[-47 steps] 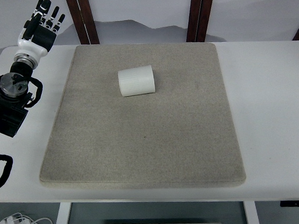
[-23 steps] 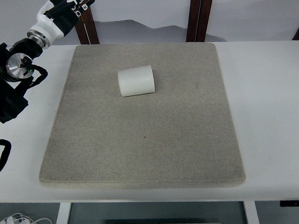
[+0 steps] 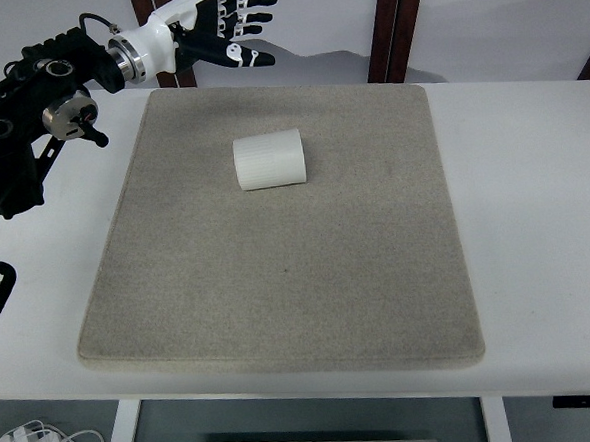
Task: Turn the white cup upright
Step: 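Reach the left hand over the white mug lying on its side, then lower the left hand and close its fingers around the mug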
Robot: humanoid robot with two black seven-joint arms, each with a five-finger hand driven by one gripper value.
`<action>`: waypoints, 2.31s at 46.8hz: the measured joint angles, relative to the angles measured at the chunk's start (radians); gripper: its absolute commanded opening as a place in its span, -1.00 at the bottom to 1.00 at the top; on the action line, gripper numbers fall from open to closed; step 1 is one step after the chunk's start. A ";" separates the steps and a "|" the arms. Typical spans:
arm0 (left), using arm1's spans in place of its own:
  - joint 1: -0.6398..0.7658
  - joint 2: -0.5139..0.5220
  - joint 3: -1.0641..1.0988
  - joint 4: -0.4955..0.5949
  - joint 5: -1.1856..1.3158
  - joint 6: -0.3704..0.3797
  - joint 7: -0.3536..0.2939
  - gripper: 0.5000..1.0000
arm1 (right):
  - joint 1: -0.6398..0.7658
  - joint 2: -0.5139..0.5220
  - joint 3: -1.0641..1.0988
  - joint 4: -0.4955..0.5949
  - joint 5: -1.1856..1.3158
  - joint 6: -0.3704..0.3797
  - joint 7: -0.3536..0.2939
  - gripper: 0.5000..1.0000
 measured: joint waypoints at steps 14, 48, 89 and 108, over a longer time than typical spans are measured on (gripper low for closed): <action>-0.030 0.011 0.041 -0.065 0.355 -0.001 0.006 0.95 | 0.000 0.000 0.000 0.000 0.000 0.000 0.000 0.81; -0.082 0.040 0.311 -0.099 0.377 -0.015 0.014 0.95 | 0.000 0.000 0.000 0.000 0.000 0.000 0.000 0.81; -0.074 -0.048 0.378 0.011 0.373 0.035 0.081 0.93 | 0.000 0.000 0.000 -0.001 0.000 0.000 0.000 0.81; -0.080 -0.130 0.416 0.078 0.373 0.055 0.083 0.91 | 0.000 0.000 0.000 0.000 0.000 0.000 0.000 0.81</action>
